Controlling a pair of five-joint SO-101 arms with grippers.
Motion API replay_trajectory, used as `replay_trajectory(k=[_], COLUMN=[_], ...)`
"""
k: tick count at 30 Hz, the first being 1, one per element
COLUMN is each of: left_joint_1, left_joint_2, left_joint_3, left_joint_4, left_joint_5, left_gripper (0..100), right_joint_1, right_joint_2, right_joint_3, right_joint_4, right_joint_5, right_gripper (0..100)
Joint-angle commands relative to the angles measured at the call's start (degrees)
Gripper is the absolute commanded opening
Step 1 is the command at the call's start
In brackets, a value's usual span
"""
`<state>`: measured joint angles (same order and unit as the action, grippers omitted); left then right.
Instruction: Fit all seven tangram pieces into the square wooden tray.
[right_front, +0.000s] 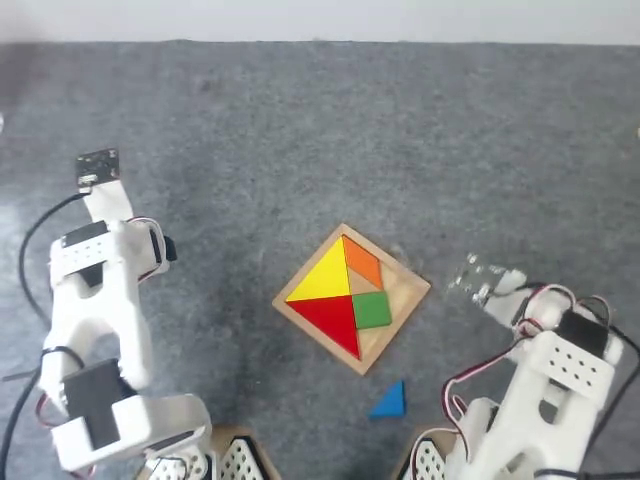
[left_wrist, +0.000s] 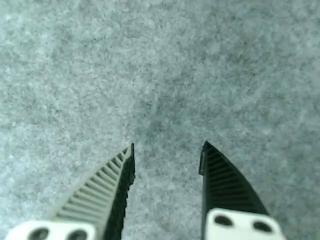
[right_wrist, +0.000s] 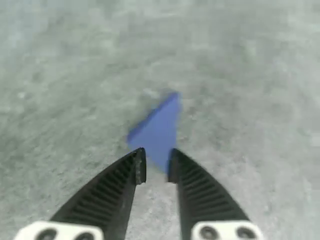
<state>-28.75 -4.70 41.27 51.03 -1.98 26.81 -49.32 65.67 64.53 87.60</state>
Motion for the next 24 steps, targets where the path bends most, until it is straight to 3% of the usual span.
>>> replay_trajectory(k=[1, 7, 24], left_joint_1=[0.53, 0.35, 0.44], left_joint_2=[-2.29, -2.29, -2.29], left_joint_3=[-0.22, -0.22, -0.22], left_joint_4=[-0.70, -0.70, -0.70], left_joint_5=[0.35, 0.44, 0.44], left_gripper=[21, 21, 21], right_joint_1=[0.92, 1.01, 2.33], right_joint_2=[-0.48, -0.40, -0.31], right_joint_3=[1.23, 2.99, 6.68], right_joint_4=[-3.91, -9.98, -9.54], right_joint_5=[2.55, 0.97, 3.78], right_gripper=[18.3, 21.4, 21.2])
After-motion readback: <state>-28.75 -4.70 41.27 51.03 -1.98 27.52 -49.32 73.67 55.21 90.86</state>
